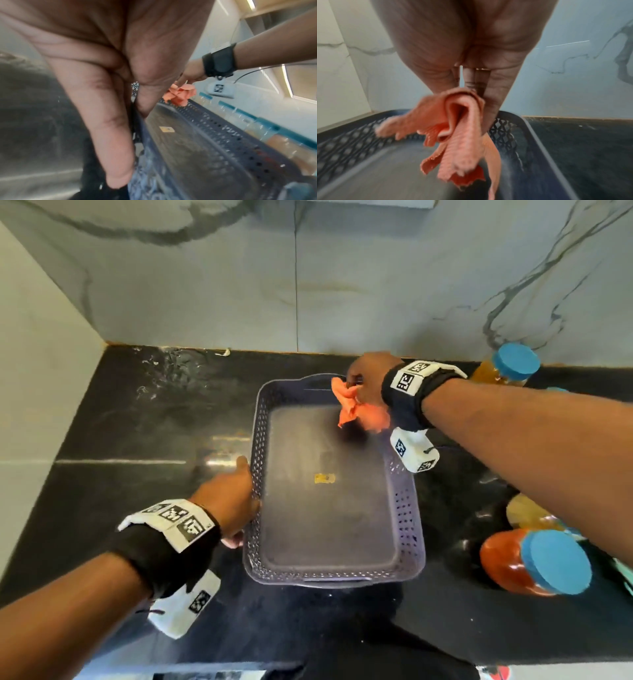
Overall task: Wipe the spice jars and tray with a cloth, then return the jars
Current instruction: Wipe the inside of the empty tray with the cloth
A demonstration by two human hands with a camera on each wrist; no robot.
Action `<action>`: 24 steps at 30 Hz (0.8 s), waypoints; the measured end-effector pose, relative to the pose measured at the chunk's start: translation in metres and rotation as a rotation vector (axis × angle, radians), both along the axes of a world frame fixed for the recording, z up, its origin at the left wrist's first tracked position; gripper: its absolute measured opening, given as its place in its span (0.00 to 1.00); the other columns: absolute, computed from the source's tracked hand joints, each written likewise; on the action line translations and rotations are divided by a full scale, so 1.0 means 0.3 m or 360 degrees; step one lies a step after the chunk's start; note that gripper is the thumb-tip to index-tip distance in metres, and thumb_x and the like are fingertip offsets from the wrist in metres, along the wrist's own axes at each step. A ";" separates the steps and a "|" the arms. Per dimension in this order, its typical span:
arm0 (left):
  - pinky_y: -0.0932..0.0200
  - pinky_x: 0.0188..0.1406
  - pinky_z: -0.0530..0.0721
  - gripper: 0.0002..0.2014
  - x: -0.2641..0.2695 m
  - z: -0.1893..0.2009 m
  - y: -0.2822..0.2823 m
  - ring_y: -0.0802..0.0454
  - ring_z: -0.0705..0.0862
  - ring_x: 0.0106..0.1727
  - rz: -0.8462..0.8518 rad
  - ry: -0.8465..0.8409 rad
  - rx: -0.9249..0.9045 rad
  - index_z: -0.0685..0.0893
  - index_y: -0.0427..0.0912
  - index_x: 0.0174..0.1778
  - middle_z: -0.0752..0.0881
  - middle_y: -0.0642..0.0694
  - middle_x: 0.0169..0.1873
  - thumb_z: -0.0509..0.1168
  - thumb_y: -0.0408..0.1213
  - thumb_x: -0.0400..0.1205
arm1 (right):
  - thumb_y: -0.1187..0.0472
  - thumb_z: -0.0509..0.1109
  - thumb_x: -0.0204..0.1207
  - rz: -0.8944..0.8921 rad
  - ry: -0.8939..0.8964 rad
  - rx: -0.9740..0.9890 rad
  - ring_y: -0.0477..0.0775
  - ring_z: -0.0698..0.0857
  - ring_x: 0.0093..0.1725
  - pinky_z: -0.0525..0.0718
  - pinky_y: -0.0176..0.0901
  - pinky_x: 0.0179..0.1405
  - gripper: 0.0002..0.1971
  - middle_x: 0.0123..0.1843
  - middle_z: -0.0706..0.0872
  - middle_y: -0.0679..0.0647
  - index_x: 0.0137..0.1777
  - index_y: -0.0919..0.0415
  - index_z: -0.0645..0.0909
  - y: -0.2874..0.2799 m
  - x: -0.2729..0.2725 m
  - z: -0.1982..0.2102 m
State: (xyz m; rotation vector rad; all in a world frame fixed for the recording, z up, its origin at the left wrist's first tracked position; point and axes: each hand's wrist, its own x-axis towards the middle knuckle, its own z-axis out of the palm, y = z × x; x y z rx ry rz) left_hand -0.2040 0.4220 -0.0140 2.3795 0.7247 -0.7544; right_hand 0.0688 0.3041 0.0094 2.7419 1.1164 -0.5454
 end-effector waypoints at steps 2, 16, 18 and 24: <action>0.45 0.33 0.93 0.18 -0.038 0.006 -0.027 0.40 0.91 0.26 0.0146 0.0049 -0.0176 0.62 0.42 0.66 0.92 0.38 0.34 0.62 0.37 0.86 | 0.62 0.68 0.73 0.0001 0.0037 -0.0059 0.56 0.82 0.28 0.81 0.36 0.29 0.05 0.30 0.87 0.49 0.38 0.56 0.85 0.028 -0.009 -0.016; 0.34 0.49 0.88 0.10 0.083 -0.082 0.015 0.29 0.88 0.36 0.0147 -0.0044 0.0002 0.63 0.37 0.55 0.80 0.37 0.26 0.55 0.23 0.83 | 0.54 0.84 0.62 0.0303 -0.0057 -0.0638 0.59 0.91 0.40 0.92 0.47 0.46 0.15 0.37 0.89 0.51 0.46 0.58 0.89 0.042 -0.171 -0.183; 0.34 0.49 0.88 0.12 0.084 -0.092 0.018 0.30 0.89 0.36 0.0160 -0.0035 0.0000 0.63 0.37 0.56 0.81 0.36 0.26 0.56 0.21 0.81 | 0.56 0.80 0.73 0.0434 0.0145 -0.0716 0.60 0.91 0.50 0.86 0.41 0.51 0.11 0.47 0.90 0.52 0.52 0.60 0.88 0.033 -0.271 -0.200; 0.35 0.45 0.90 0.15 0.083 -0.102 0.020 0.32 0.88 0.33 0.0127 -0.0035 -0.0026 0.62 0.40 0.55 0.83 0.36 0.26 0.60 0.23 0.79 | 0.64 0.73 0.77 0.1094 0.0592 -0.0711 0.61 0.85 0.38 0.84 0.42 0.43 0.03 0.42 0.91 0.59 0.45 0.64 0.87 -0.089 -0.635 -0.115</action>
